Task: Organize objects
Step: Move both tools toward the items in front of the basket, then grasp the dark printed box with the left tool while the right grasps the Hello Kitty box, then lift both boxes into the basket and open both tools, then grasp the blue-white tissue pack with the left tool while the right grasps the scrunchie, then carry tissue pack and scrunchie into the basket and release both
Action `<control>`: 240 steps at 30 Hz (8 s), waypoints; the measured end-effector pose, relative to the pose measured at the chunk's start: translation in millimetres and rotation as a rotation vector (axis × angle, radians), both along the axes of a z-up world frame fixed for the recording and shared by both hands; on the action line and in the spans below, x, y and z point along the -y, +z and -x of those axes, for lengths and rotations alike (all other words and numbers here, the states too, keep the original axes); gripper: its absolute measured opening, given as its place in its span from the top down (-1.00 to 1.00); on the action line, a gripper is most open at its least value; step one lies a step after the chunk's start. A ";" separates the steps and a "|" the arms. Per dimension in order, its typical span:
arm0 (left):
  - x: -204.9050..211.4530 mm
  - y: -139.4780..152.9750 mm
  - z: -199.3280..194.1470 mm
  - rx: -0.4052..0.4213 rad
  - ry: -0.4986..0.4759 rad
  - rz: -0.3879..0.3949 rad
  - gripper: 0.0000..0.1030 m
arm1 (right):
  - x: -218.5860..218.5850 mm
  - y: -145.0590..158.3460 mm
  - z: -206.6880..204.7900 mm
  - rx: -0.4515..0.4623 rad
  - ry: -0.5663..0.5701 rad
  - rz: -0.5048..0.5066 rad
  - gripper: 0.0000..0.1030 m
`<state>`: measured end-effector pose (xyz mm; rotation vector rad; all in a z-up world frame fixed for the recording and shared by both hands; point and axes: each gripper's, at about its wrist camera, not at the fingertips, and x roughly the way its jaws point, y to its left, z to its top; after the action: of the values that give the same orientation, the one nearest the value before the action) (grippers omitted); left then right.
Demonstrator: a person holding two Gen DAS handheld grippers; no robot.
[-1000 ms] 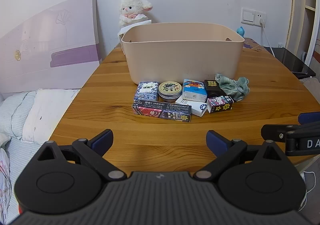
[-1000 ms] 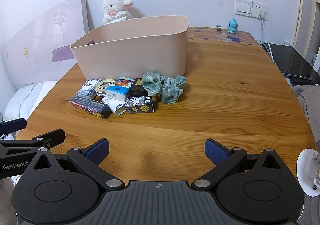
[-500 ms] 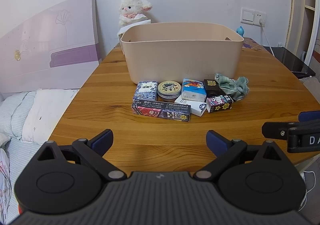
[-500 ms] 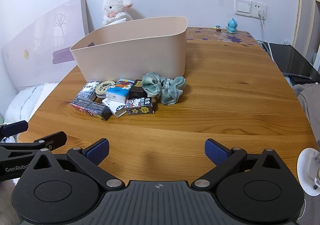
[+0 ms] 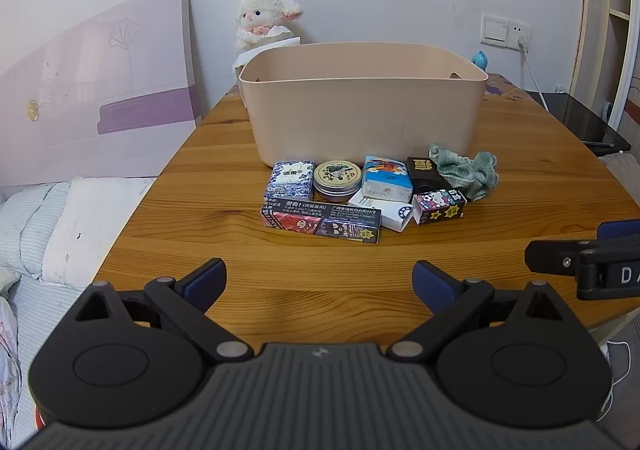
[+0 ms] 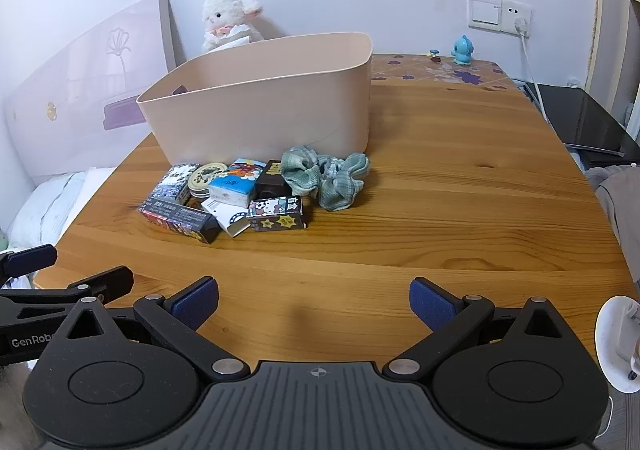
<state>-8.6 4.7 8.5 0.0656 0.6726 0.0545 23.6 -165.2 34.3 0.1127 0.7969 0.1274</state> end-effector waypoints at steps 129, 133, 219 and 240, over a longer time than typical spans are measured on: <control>-31.7 -18.7 -88.2 -0.197 0.064 0.156 0.51 | -18.7 -12.2 -80.4 0.076 0.107 0.050 0.04; -33.3 16.4 -97.0 -0.115 0.053 0.132 0.51 | -11.6 25.3 -84.6 0.148 0.103 0.024 0.04; -72.3 -49.0 -194.0 -0.206 -0.102 0.045 0.07 | -24.3 -55.1 -153.8 -0.056 0.160 0.187 0.22; -69.6 -15.7 -140.3 -0.096 -0.107 -0.023 0.07 | 6.9 1.8 -108.1 0.083 0.150 0.108 0.50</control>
<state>131.7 74.3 -7.2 0.1264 0.7630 -0.0442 131.7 -172.1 36.1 -0.0543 0.7272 0.2286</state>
